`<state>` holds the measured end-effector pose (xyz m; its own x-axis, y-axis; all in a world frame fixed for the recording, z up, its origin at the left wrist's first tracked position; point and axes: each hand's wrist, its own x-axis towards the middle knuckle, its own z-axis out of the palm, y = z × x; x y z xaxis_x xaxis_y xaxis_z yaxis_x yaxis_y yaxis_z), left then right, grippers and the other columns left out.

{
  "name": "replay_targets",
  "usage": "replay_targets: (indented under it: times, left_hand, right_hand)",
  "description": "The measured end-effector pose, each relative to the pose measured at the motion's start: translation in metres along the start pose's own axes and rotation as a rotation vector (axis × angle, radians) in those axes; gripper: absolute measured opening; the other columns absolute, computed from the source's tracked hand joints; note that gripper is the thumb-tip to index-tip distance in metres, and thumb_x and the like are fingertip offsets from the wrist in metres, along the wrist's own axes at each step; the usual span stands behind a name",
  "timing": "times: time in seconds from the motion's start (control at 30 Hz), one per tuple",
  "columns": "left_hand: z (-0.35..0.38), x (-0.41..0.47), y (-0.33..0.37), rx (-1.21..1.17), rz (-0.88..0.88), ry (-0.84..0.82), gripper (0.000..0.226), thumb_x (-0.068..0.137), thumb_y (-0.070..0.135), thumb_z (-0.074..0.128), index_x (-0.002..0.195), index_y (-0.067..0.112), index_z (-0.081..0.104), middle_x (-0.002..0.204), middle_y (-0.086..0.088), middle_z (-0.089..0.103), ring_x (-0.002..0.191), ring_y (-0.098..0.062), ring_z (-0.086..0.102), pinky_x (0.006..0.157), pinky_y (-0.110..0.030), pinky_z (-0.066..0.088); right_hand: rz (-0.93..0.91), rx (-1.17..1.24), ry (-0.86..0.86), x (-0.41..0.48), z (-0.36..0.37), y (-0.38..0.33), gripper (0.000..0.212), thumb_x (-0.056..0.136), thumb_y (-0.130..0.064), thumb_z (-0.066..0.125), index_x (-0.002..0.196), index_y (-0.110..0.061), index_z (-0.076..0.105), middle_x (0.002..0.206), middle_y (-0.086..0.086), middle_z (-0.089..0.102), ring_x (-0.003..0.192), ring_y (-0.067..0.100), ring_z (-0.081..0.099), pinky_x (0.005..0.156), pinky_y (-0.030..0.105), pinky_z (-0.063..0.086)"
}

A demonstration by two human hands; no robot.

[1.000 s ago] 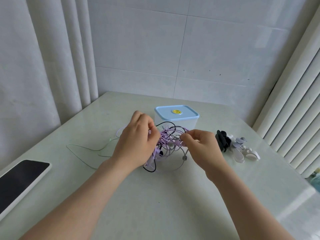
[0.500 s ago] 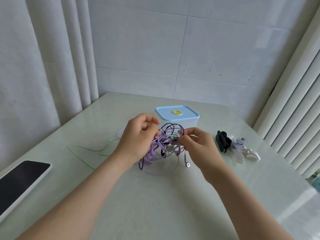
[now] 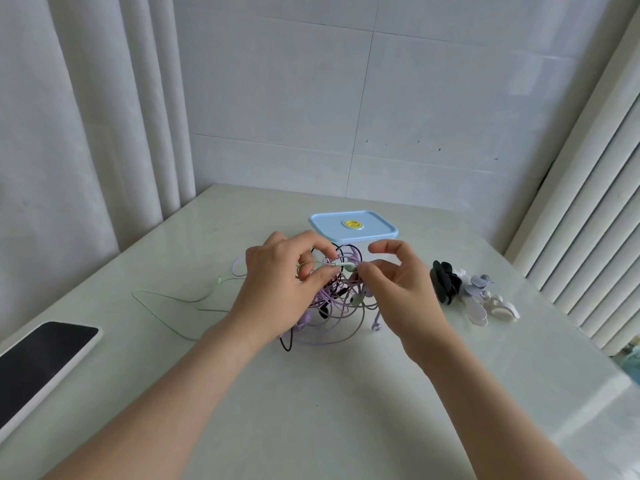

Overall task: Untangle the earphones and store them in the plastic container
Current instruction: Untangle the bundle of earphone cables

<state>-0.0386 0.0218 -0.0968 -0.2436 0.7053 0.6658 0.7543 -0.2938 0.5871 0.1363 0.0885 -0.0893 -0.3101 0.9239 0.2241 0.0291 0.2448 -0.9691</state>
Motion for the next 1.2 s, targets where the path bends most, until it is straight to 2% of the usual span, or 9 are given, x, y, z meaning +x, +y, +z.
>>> replay_targets:
  times: [0.1, 0.2, 0.27, 0.4, 0.53, 0.7, 0.97, 1.13, 1.2]
  left_hand:
    - [0.002, 0.001, -0.007, 0.063, 0.03, -0.019, 0.022, 0.083, 0.058, 0.077, 0.097, 0.041, 0.076, 0.062, 0.011, 0.051, 0.082, -0.008, 0.051, 0.081, -0.048, 0.049]
    - [-0.001, 0.004, -0.01, -0.01, -0.025, -0.059, 0.019, 0.09, 0.057, 0.075, 0.091, 0.038, 0.079, 0.062, 0.004, 0.056, 0.07, -0.01, 0.054, 0.069, -0.03, 0.046]
    - [-0.003, 0.008, -0.005, -0.246, -0.151, -0.042, 0.015, 0.1, 0.038, 0.071, 0.088, 0.029, 0.077, 0.066, -0.005, 0.061, 0.059, -0.011, 0.055, 0.058, -0.023, 0.041]
    - [-0.013, 0.018, 0.0, -0.672, -0.516, 0.121, 0.029, 0.101, 0.024, 0.05, 0.073, 0.018, 0.056, 0.06, -0.002, 0.052, 0.069, -0.019, 0.052, 0.075, -0.037, 0.042]
    - [-0.033, 0.018, 0.003, -1.146, -0.566, -0.223, 0.038, 0.093, 0.014, 0.033, 0.076, 0.005, 0.065, 0.08, -0.021, 0.066, 0.079, -0.034, 0.064, 0.08, -0.042, 0.054]
    - [-0.033, 0.01, 0.011, -0.891, -0.392, -0.522, 0.037, 0.101, -0.016, 0.04, 0.1, -0.005, 0.075, 0.123, -0.022, 0.074, 0.105, -0.037, 0.074, 0.091, -0.046, 0.062]
    - [-0.017, 0.013, -0.022, 0.028, -0.288, -0.08, 0.038, 0.084, -0.006, 0.054, 0.074, 0.027, 0.07, 0.082, 0.002, 0.072, 0.071, -0.02, 0.063, 0.068, -0.031, 0.053]
    - [-0.018, 0.012, -0.027, 0.142, -0.458, -0.209, 0.036, 0.085, -0.003, 0.049, 0.084, 0.024, 0.073, 0.09, 0.004, 0.069, 0.079, -0.009, 0.06, 0.062, -0.016, 0.041]
    - [-0.019, 0.012, -0.029, 0.199, -0.475, -0.327, 0.034, 0.089, 0.003, 0.052, 0.088, 0.027, 0.076, 0.091, 0.009, 0.07, 0.087, -0.013, 0.063, 0.065, -0.017, 0.042]
  right_hand:
    - [-0.05, -0.018, -0.015, -0.001, 0.001, 0.002, 0.017, 0.101, -0.013, 0.064, 0.114, -0.021, 0.056, 0.073, -0.004, 0.072, 0.055, 0.008, 0.054, 0.046, 0.018, 0.039]
    - [-0.081, -0.014, -0.035, 0.0, 0.0, 0.002, 0.015, 0.102, -0.013, 0.064, 0.115, -0.018, 0.058, 0.075, -0.005, 0.074, 0.06, 0.01, 0.055, 0.056, 0.017, 0.043]
    - [-0.087, -0.016, -0.043, 0.001, 0.0, 0.004, 0.014, 0.103, -0.012, 0.063, 0.116, -0.017, 0.058, 0.083, -0.002, 0.079, 0.063, 0.012, 0.056, 0.058, 0.018, 0.045]
    - [-0.084, -0.025, 0.013, 0.003, -0.001, 0.007, 0.012, 0.105, -0.011, 0.062, 0.115, -0.017, 0.062, 0.088, 0.001, 0.082, 0.064, 0.013, 0.056, 0.064, 0.025, 0.048]
    - [-0.13, -0.116, 0.078, 0.005, -0.001, 0.008, 0.014, 0.104, -0.011, 0.062, 0.112, -0.021, 0.067, 0.086, -0.006, 0.081, 0.054, 0.007, 0.054, 0.055, 0.022, 0.043]
    - [-0.172, -0.249, 0.07, 0.005, -0.002, 0.013, 0.02, 0.104, -0.009, 0.055, 0.106, -0.029, 0.057, 0.086, -0.008, 0.079, 0.049, 0.012, 0.047, 0.048, 0.026, 0.038]
    - [-0.178, -0.472, 0.042, 0.009, -0.005, 0.015, 0.028, 0.098, -0.004, 0.058, 0.086, -0.027, 0.068, 0.085, -0.02, 0.075, 0.073, 0.003, 0.065, 0.064, 0.021, 0.042]
    - [-0.231, -0.696, 0.113, -0.001, 0.0, 0.01, 0.018, 0.089, -0.018, 0.066, 0.087, -0.034, 0.074, 0.103, -0.014, 0.058, 0.103, 0.012, 0.049, 0.089, 0.025, 0.038]
    - [-0.248, -0.696, 0.113, -0.005, 0.002, 0.004, 0.011, 0.085, -0.029, 0.071, 0.075, -0.029, 0.073, 0.089, -0.01, 0.061, 0.089, 0.008, 0.05, 0.078, 0.021, 0.038]
